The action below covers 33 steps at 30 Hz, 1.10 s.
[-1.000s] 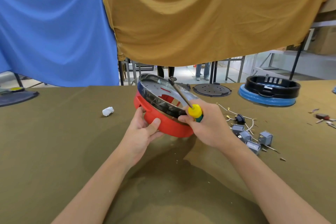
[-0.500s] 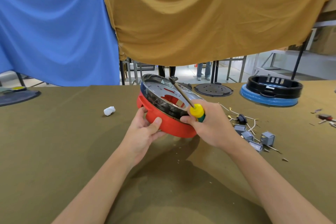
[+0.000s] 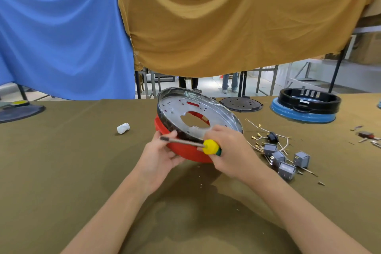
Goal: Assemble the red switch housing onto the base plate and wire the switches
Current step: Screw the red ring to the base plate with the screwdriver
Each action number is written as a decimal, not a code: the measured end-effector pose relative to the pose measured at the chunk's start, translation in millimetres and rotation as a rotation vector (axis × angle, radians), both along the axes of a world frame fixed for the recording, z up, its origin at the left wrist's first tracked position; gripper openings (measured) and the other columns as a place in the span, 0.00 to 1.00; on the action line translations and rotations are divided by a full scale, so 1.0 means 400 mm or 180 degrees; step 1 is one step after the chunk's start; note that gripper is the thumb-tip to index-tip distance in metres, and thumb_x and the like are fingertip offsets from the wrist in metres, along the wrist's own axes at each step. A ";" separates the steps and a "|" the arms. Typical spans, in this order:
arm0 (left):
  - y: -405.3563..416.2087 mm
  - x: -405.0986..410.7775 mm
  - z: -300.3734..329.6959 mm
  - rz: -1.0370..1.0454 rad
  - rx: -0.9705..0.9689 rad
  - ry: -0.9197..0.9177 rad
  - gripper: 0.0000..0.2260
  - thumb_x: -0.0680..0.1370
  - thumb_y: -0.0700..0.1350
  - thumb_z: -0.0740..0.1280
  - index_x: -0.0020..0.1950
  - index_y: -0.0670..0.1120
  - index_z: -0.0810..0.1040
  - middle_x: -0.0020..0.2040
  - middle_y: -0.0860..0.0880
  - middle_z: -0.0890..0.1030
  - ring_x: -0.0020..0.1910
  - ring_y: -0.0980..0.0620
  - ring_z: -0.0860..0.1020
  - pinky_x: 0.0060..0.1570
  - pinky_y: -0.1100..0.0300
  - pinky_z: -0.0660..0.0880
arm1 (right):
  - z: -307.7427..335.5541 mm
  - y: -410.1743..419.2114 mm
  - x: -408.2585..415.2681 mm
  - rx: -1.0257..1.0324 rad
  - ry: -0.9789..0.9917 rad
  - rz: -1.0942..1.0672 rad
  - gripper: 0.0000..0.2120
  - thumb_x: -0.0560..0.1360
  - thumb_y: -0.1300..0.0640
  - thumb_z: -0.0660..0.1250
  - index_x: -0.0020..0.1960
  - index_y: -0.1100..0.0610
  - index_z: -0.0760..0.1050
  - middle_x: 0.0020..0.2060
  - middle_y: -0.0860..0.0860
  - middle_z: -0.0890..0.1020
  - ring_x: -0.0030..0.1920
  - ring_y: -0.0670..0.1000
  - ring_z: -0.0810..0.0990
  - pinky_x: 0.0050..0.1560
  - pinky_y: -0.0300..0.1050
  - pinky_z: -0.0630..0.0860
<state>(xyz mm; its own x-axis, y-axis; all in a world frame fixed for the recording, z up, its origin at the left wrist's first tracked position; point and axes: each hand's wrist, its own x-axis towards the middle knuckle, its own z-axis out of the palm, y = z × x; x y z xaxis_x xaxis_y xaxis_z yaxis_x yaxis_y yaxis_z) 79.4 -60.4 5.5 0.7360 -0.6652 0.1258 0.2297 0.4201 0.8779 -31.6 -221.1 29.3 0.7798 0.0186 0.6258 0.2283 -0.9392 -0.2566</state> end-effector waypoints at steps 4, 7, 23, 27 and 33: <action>0.001 -0.006 0.008 -0.0209 0.0062 0.0021 0.23 0.79 0.53 0.65 0.73 0.49 0.70 0.65 0.43 0.80 0.63 0.41 0.79 0.57 0.45 0.79 | -0.021 0.022 0.000 -0.0667 -0.0133 0.0216 0.12 0.63 0.71 0.74 0.37 0.58 0.75 0.34 0.53 0.77 0.38 0.54 0.76 0.31 0.53 0.76; -0.003 -0.001 -0.005 0.0247 0.0236 0.0194 0.20 0.78 0.44 0.69 0.70 0.47 0.73 0.51 0.45 0.86 0.45 0.46 0.85 0.38 0.54 0.82 | -0.037 0.042 0.009 -0.1127 -0.0185 0.0352 0.13 0.60 0.73 0.74 0.36 0.60 0.75 0.32 0.52 0.79 0.38 0.56 0.77 0.29 0.51 0.76; 0.001 0.005 -0.017 0.1208 0.0261 0.0343 0.21 0.77 0.28 0.65 0.67 0.44 0.71 0.52 0.42 0.84 0.41 0.44 0.86 0.31 0.55 0.81 | -0.069 0.060 0.013 -0.1263 0.0291 0.0364 0.13 0.66 0.69 0.72 0.50 0.63 0.80 0.45 0.56 0.85 0.48 0.57 0.81 0.38 0.52 0.81; -0.004 0.006 -0.015 0.1297 0.0240 0.0360 0.23 0.77 0.28 0.65 0.68 0.45 0.70 0.55 0.42 0.82 0.46 0.42 0.84 0.30 0.55 0.80 | -0.068 0.059 0.014 -0.1110 0.0307 0.0381 0.14 0.67 0.68 0.71 0.53 0.62 0.80 0.50 0.56 0.84 0.52 0.57 0.79 0.44 0.52 0.80; -0.013 0.007 -0.025 0.1383 0.0134 0.0274 0.23 0.76 0.27 0.65 0.68 0.45 0.71 0.56 0.41 0.82 0.46 0.43 0.85 0.33 0.54 0.81 | -0.078 0.052 0.018 -0.0396 0.0420 0.0355 0.23 0.73 0.64 0.69 0.67 0.55 0.77 0.53 0.53 0.81 0.55 0.50 0.76 0.54 0.47 0.77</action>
<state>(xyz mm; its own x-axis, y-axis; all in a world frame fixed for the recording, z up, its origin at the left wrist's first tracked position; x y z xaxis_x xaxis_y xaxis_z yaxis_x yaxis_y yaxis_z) 82.4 -65.6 -4.3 0.9550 -0.2950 0.0313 0.1126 0.4580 0.8818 -24.3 -200.5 -1.9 0.8436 0.1801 0.5059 0.3048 -0.9363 -0.1748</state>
